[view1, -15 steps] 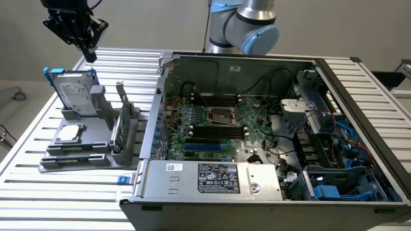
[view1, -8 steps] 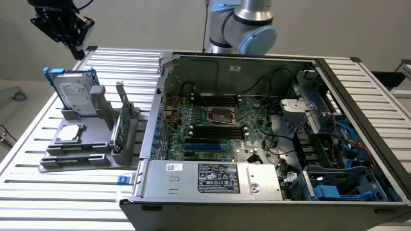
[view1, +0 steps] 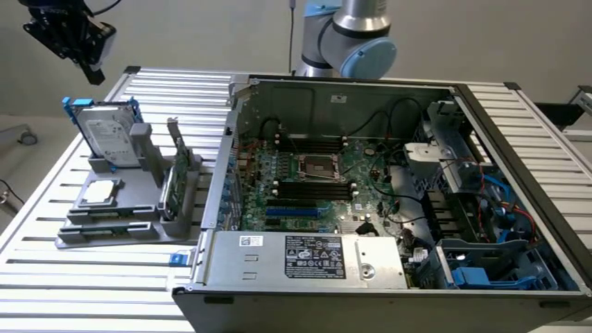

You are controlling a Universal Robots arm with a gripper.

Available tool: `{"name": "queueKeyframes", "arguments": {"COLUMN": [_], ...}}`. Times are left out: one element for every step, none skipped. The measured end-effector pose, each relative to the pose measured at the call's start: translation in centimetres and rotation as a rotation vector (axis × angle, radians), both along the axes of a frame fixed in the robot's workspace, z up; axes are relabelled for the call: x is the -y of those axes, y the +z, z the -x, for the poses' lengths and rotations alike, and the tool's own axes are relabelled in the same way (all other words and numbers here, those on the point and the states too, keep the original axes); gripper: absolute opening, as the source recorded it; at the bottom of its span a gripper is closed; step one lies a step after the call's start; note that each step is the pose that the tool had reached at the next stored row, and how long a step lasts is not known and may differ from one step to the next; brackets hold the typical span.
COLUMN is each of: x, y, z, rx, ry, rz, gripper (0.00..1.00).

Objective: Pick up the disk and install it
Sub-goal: 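Reach for the disk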

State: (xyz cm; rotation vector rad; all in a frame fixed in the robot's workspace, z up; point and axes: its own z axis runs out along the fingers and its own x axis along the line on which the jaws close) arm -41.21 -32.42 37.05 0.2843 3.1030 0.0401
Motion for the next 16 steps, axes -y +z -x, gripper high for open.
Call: {"name": "queueKeyframes", "arguments": {"x": [-0.04,-0.08,-0.12,-0.16,-0.20,-0.23,-0.27,-0.31,-0.34,-0.37,-0.41,-0.45,-0.48,-0.49,-0.49,-0.49], "y": [-0.01,-0.01,-0.02,-0.02,-0.02,-0.03,-0.03,-0.05,-0.05,-0.06,-0.07,-0.09,-0.11,-0.11,-0.11,-0.11], "z": [0.3,0.5,0.7,1.0,1.2,1.4,1.6,1.9,2.1,2.3,2.5,2.8,3.1,3.3,3.3,3.3], "rx": [0.0001,0.0000,0.0001,0.0000,0.0001,0.0001,0.0001,0.0001,0.0001,0.0001,0.0001,0.0002,0.0002,0.0000,0.0001,0.0002], "ry": [0.002,0.004,0.006,0.009,0.011,0.014,0.016,0.019,0.021,0.023,0.026,0.027,0.028,0.031,0.032,0.032], "rz": [0.0032,0.0065,0.0098,0.0135,0.0167,0.0198,0.0229,0.0255,0.0280,0.0304,0.0326,0.0343,0.0354,0.0360,0.0360,0.0360], "gripper": [0.11,0.11,0.11,0.11,0.11,0.11,0.11,0.11,0.11,0.11,0.11,0.11,0.11,0.11,0.11,0.11]}}
